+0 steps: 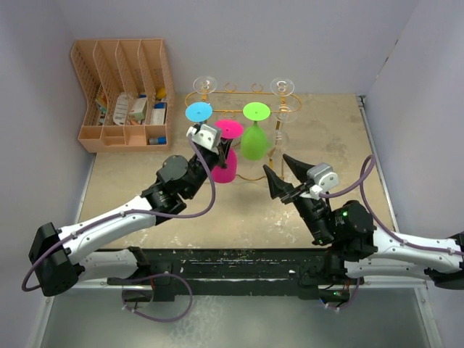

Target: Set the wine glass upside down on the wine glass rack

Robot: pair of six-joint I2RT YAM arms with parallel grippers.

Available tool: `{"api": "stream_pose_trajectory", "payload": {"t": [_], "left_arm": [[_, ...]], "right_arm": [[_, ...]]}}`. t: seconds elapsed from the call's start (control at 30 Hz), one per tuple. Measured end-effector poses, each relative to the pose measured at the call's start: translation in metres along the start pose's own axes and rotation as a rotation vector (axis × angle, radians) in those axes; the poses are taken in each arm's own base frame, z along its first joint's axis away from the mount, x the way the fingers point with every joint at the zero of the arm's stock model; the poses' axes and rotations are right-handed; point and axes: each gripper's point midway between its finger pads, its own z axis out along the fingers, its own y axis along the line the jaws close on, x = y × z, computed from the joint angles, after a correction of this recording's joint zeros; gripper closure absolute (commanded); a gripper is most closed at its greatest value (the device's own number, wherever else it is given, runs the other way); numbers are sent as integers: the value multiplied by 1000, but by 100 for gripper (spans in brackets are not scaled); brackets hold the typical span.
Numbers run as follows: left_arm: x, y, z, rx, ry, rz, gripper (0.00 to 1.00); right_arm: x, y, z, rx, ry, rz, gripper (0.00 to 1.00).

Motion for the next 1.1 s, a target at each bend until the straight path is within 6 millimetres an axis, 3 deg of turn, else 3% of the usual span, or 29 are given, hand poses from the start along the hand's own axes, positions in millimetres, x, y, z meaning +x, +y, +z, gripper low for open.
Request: {"api": "stream_pose_trajectory", "payload": {"t": [0.23,0.5,0.83,1.1], "left_arm": [[6,6,14,-62,-40,12,100],[26,8,26,-101,-9,27,100],[21,14,34,-154,-31,17,100],[27,17,39,-179,-22,35,100]], "right_arm": [[1,-3,-3,-5,11,-11,45],[-1,-4,-5,-15,8,-13,46],[-15,-17,-15,-28,-28,13,43],[-17,-20,-18,-33,-34,16,43]]}}
